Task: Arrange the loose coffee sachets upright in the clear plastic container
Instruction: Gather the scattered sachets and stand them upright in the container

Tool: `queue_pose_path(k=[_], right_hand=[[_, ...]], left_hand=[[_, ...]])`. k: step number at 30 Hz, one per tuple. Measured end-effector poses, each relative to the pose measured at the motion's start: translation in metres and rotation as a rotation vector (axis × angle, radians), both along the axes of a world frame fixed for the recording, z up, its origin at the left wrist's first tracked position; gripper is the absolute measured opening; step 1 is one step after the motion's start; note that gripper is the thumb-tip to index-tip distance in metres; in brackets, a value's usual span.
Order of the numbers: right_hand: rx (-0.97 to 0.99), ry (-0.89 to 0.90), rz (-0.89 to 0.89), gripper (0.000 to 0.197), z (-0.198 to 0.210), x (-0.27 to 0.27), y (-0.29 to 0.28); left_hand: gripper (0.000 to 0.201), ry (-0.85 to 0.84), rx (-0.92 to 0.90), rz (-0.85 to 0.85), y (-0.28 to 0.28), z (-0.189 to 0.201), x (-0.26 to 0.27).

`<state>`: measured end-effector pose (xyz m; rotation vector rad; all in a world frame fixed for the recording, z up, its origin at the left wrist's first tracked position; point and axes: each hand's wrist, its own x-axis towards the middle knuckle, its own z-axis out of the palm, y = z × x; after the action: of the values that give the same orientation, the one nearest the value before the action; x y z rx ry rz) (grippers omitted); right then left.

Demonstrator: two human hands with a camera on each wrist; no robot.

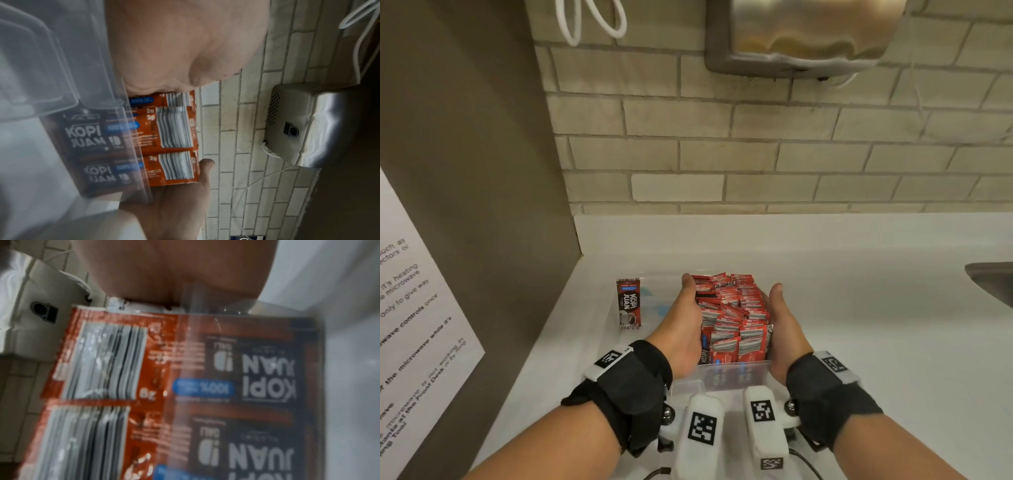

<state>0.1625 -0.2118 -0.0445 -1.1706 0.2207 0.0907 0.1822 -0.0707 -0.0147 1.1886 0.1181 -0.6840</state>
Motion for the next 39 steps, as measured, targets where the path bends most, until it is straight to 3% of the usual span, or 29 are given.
queue_pose_path(k=[11,20,23,27,30,34,37,39], right_hand=[[-0.283,-0.005,-0.108,0.075,0.007,0.008,-0.011],[-0.266,-0.018,0.017,0.060,0.014,0.012,-0.003],[-0.256,-0.020,0.026,0.064,0.013,0.012,-0.006],[-0.186,-0.030,0.013,0.074,0.011,0.010,-0.010],[-0.160,-0.055,0.028,0.071,0.007,0.011,-0.010],[-0.184,-0.084,0.032,0.063,0.010,0.008,-0.007],[-0.271,-0.061,-0.022,0.073,0.015,0.000,-0.010],[-0.348,-0.088,-0.077,0.069,0.018,-0.006,-0.013]], left_hand=[[0.071,0.020,-0.022,0.116,0.001,-0.001,-0.001],[0.066,0.000,0.015,0.098,-0.004,0.005,-0.006],[0.067,-0.002,0.024,0.112,-0.001,0.008,-0.008],[0.052,-0.077,0.088,0.138,0.002,0.021,-0.018],[0.058,-0.093,0.086,0.109,0.004,0.025,-0.021],[0.062,-0.071,0.097,0.114,0.007,0.022,-0.015],[0.064,-0.076,0.108,0.104,0.010,0.029,-0.020],[0.065,-0.082,0.102,0.154,0.016,0.034,-0.025]])
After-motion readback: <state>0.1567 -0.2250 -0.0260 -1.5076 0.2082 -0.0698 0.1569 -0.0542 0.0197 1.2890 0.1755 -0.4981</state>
